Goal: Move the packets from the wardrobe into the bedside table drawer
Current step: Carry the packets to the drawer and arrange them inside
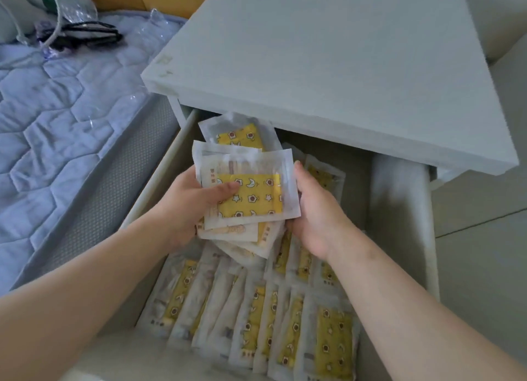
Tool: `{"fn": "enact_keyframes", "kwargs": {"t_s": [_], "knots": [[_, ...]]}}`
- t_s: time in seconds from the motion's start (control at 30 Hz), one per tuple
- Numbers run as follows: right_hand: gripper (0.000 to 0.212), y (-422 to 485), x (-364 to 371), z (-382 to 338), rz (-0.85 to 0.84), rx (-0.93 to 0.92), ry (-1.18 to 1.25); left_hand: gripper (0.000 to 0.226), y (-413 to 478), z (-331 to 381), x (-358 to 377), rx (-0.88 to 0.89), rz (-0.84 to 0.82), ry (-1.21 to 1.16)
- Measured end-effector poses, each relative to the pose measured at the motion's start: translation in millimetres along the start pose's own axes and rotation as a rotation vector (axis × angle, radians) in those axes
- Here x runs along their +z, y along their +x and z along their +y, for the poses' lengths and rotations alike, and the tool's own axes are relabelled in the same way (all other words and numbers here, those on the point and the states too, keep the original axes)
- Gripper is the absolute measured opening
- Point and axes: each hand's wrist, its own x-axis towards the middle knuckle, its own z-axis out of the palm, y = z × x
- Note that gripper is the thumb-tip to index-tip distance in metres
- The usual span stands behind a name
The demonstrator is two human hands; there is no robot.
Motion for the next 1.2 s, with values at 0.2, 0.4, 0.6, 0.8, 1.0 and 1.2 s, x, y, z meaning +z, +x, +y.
{"fn": "enact_keyframes", "kwargs": {"t_s": [0.2,0.4,0.6,0.8,1.0,1.2], "knots": [[0.024,22,-13,11,0.157,-0.128,-0.087,0.025,8,10,-1,0.138,0.044,0.068],[0.043,24,-1,28,0.194,-0.367,-0.890,0.019,3,13,-3,0.253,0.097,0.206],[0.081,23,2,49,0.206,-0.314,-1.435,0.023,3,12,-6,0.321,0.233,0.409],[0.072,28,6,52,0.255,-0.433,-1.451,0.020,3,11,-8,0.326,0.236,0.424],[0.027,38,5,50,0.313,-0.446,-1.435,0.019,1,11,-7,0.316,0.227,0.399],[0.012,39,0,14,0.306,-0.396,-0.746,0.020,3,11,-8,0.320,0.209,0.375]]}}
